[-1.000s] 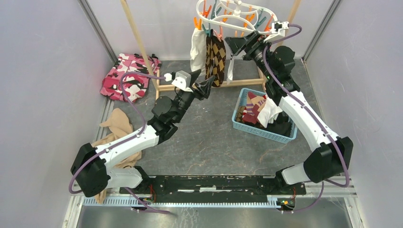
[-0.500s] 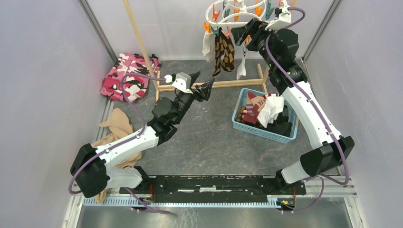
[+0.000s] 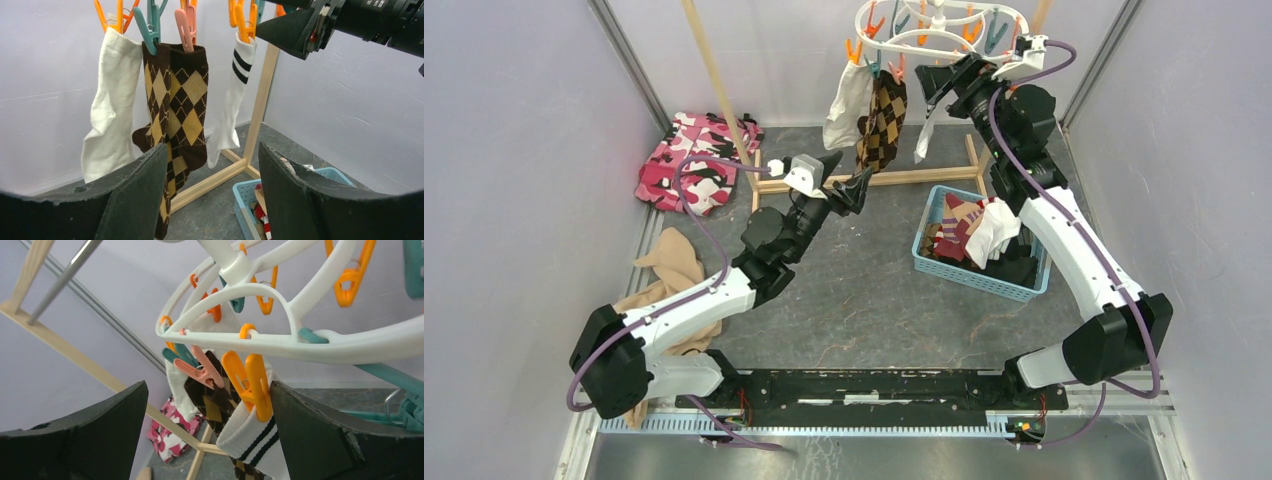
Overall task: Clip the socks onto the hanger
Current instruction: Pick up the sock from the bin.
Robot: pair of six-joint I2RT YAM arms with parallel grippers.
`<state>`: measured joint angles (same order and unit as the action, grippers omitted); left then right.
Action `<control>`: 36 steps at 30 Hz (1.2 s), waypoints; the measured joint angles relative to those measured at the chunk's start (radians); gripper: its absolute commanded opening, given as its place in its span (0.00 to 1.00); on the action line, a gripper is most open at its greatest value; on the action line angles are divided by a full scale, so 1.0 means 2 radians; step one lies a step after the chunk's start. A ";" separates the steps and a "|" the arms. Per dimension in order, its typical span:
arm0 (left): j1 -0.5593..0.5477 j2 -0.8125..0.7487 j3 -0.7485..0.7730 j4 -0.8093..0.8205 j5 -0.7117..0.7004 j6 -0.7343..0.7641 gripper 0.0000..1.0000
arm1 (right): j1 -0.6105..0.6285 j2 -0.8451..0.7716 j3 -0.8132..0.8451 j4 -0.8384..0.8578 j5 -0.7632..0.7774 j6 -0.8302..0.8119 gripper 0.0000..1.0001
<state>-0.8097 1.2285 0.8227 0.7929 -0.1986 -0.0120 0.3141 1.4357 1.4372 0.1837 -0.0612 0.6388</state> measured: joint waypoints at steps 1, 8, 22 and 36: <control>0.001 -0.002 -0.002 0.000 0.000 0.000 0.73 | -0.001 -0.001 0.000 0.003 0.001 0.007 0.98; 0.005 -0.023 -0.011 0.001 0.000 0.000 0.74 | -0.003 -0.004 -0.006 0.024 0.010 0.084 0.98; 0.023 -0.075 -0.037 -0.001 0.012 0.000 0.77 | -0.004 -0.004 0.004 -0.025 0.074 0.159 0.98; 0.075 -0.104 -0.038 -0.035 0.066 0.000 0.81 | 0.003 -0.021 0.034 -0.064 0.045 0.047 0.98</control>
<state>-0.6590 1.0214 0.7460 0.7231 -0.0669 -0.0116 0.3210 1.3930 1.5059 0.0555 0.0296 0.7319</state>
